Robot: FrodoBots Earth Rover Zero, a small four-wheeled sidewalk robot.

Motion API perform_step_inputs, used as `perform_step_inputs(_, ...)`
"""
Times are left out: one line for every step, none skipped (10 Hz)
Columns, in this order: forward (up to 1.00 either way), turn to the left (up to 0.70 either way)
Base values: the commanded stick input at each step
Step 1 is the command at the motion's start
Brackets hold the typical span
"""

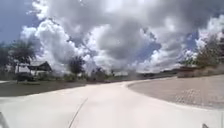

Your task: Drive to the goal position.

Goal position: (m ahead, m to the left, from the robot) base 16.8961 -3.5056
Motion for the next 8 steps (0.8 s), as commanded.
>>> perform_step_inputs(0.85, 0.34)
perform_step_inputs(0.85, 0.21)
perform_step_inputs(0.85, 0.0)
perform_step_inputs(0.85, 0.0)
perform_step_inputs(0.85, 0.0)
perform_step_inputs(0.85, 0.0)
perform_step_inputs(0.85, 0.0)
perform_step_inputs(0.85, 0.04)
